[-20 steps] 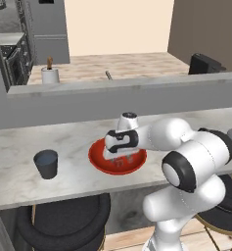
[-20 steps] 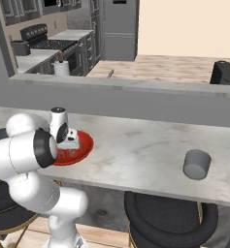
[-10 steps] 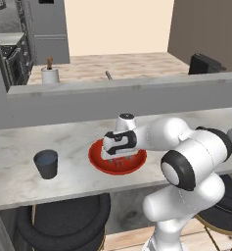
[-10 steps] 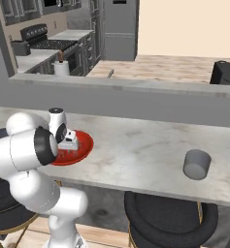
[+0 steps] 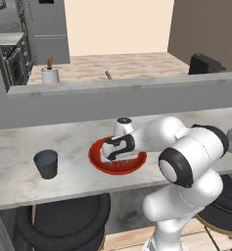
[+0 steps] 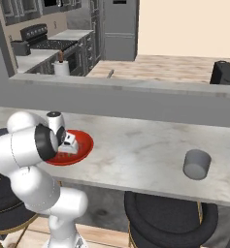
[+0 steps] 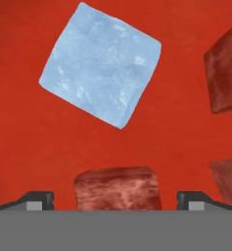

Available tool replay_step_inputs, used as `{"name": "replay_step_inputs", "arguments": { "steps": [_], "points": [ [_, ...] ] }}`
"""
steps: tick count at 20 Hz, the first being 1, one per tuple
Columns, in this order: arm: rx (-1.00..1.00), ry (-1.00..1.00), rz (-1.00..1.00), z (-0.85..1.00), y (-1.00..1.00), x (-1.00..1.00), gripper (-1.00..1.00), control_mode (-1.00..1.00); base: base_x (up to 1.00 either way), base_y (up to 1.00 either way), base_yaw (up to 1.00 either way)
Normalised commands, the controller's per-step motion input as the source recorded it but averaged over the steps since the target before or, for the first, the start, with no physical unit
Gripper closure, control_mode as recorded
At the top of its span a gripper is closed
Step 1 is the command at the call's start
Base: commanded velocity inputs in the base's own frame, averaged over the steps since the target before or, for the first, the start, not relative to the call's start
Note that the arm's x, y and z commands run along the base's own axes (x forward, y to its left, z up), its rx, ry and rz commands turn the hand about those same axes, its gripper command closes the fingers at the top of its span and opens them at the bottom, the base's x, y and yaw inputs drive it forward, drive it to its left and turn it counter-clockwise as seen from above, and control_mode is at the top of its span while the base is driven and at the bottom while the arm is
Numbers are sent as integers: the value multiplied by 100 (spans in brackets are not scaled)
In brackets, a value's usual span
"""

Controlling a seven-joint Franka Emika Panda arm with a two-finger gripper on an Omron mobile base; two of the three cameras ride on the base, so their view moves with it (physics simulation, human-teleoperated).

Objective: There are four ice cubes in the ice bowl. Place two ice cubes in each glass of water.

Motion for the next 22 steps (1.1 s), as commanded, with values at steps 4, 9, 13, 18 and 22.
{"name": "replay_step_inputs", "arguments": {
  "steps": [4, 9, 13, 18, 22],
  "points": [
    [0, 0, -5, -16, 0, 0, -100, -100, 0, 0, 0],
    [0, 0, -3, -13, 0, 0, 100, -100, 0, 0, 0],
    [0, 0, -2, -23, -8, -7, 100, -100, 0, 0, 0],
    [0, 1, -3, -31, -18, -24, 100, -100, 0, 0, 0],
    [0, 0, -4, -16, -2, -26, 100, -100, 0, 0, 0]
  ]
}}
